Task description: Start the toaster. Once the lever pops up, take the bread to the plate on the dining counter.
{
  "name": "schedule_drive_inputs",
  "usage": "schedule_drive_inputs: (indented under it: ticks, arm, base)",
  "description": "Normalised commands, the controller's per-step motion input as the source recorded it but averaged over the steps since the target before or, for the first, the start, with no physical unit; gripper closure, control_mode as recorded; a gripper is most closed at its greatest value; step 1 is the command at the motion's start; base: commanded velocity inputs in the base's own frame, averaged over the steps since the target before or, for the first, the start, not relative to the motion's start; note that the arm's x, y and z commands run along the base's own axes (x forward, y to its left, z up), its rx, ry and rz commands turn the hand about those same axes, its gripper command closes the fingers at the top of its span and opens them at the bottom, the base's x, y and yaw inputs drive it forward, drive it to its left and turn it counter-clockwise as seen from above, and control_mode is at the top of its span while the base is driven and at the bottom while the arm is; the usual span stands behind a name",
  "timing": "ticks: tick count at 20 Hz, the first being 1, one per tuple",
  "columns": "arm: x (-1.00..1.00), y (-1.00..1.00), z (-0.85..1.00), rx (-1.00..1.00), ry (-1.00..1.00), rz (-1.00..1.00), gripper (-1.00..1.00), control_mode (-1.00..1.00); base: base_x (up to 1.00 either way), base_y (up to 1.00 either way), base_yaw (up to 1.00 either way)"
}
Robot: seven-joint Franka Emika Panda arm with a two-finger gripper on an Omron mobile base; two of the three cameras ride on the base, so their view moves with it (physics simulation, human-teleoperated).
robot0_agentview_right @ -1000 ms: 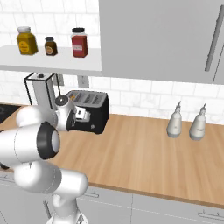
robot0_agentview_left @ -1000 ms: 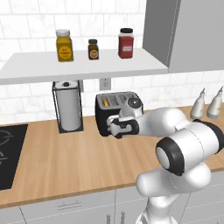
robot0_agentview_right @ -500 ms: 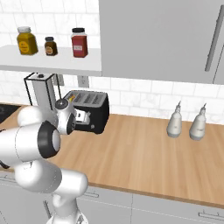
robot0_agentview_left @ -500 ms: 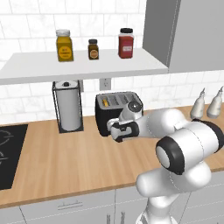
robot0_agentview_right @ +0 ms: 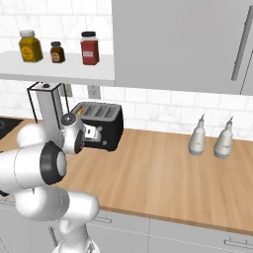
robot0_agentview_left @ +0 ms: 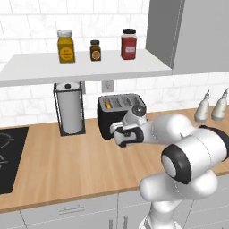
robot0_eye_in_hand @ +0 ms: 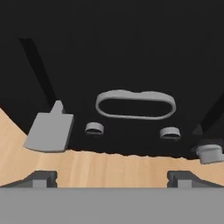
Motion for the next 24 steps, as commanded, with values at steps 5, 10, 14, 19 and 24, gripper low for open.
schedule_drive_inputs:
  ticks: [5,10,14,19,24]
  arm:
    - [-0.20,-0.01,0.24,0.00,-0.01,-0.07,-1.00,-1.00]
    - [-0.13,0.00,0.46,0.00,-0.05,-0.10,-1.00,-1.00]
    - [-0.10,0.00,0.59,0.00,-0.07,-0.01,-1.00,-1.00]
    - [-0.24,0.07,0.71,0.00,-0.06,0.02,-1.00,-1.00]
    - [-0.24,0.12,0.65,0.00,-0.02,0.03,-1.00,-1.00]
  base:
    - [0.00,0.00,0.00]
    - [0.00,0.00,0.00]
    - [0.00,0.00,0.00]
    - [0.00,0.00,0.00]
    - [0.00,0.00,0.00]
